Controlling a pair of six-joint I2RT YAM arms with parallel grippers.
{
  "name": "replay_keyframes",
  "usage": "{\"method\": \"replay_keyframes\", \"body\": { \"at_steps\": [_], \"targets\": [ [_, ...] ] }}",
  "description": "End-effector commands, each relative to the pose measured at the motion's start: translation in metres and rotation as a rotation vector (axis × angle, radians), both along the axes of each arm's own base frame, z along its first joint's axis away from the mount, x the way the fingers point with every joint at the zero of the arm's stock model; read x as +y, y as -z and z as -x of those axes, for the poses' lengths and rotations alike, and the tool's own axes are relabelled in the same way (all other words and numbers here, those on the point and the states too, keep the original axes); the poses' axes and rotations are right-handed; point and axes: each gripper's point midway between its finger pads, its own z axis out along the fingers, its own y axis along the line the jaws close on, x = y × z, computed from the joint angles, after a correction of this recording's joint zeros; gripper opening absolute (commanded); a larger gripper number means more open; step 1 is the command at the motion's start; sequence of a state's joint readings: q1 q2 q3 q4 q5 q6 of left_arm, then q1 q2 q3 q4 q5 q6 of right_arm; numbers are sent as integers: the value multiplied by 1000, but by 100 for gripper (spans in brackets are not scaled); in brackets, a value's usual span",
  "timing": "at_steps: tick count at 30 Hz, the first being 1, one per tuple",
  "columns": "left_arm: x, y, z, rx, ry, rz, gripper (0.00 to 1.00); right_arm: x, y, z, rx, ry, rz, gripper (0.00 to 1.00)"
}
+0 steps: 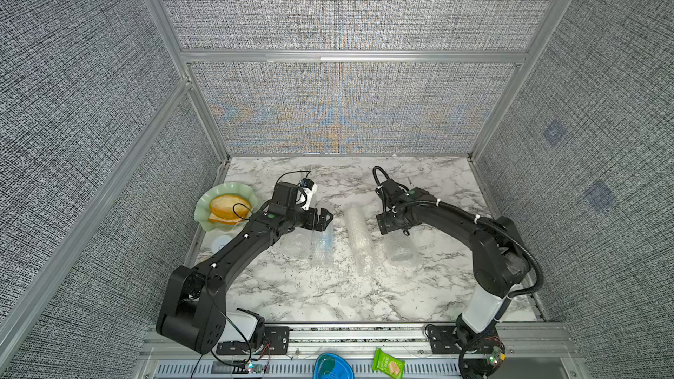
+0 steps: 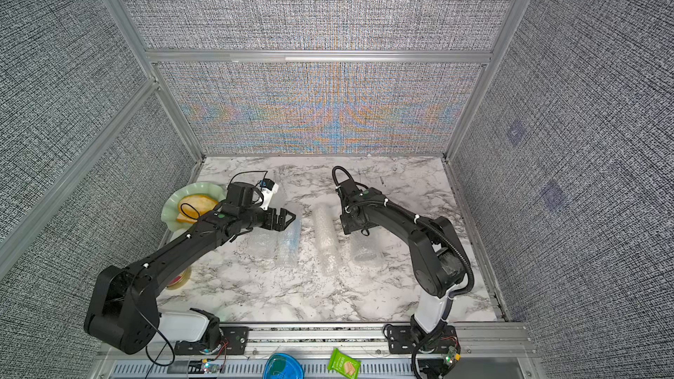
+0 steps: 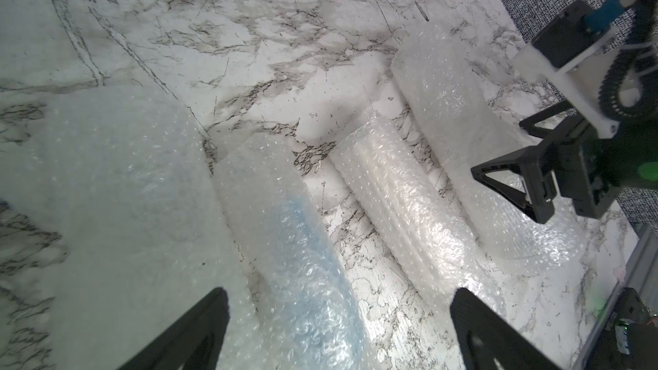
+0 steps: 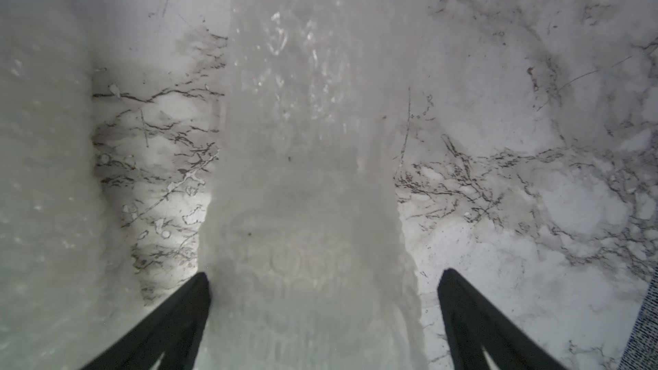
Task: Unwrap the vase from the bubble wrap
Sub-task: Adjust the bubble wrap at the center of the board.
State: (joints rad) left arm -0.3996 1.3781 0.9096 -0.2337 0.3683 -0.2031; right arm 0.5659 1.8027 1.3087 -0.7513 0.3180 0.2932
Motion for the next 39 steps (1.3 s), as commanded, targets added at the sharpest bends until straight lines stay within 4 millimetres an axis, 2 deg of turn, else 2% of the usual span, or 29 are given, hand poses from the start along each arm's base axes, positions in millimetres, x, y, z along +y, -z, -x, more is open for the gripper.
{"method": "replay_keyframes", "body": {
  "at_steps": [1, 8, 10, 16, 18, 20, 28, 31, 33, 35, 37, 39],
  "targets": [
    [-1, -4, -2, -16, -1, 5, 99, -7, 8, 5, 12, 27, 37, 95],
    [-1, 0, -2, -4, -4, 6, 99, -5, 30, 10, 39, 48, 14, 95],
    [-2, 0, -2, -4, -3, 5, 98, -7, 32, 11, 44, 51, 14, 91],
    [-4, -2, -1, -5, -13, 13, 97, -4, 35, 14, 43, 71, -175, 57],
    [-8, -3, 1, -4, -14, 16, 97, 0, 32, 19, 34, 66, -273, 52],
    [-15, -8, 3, -7, -8, 26, 97, 7, 27, 23, 26, 56, -397, 51],
    [-57, -22, 17, 2, 30, 109, 97, 42, 13, 47, 32, 28, -886, 51],
    [-73, -20, 23, 7, 43, 112, 97, 43, 8, 48, 22, 44, -1030, 52],
    [-81, -18, 26, 13, 49, 113, 96, 37, 17, 51, 35, 57, -1013, 58],
    [-87, -16, 29, 16, 49, 117, 96, 28, 25, 53, 42, 63, -935, 70],
    [-91, -15, 32, 17, 48, 121, 95, 15, 27, 52, 25, 72, -842, 83],
    [-91, -15, 33, 16, 35, 116, 95, -1, 27, 51, 2, 87, -740, 90]
  ]
}}
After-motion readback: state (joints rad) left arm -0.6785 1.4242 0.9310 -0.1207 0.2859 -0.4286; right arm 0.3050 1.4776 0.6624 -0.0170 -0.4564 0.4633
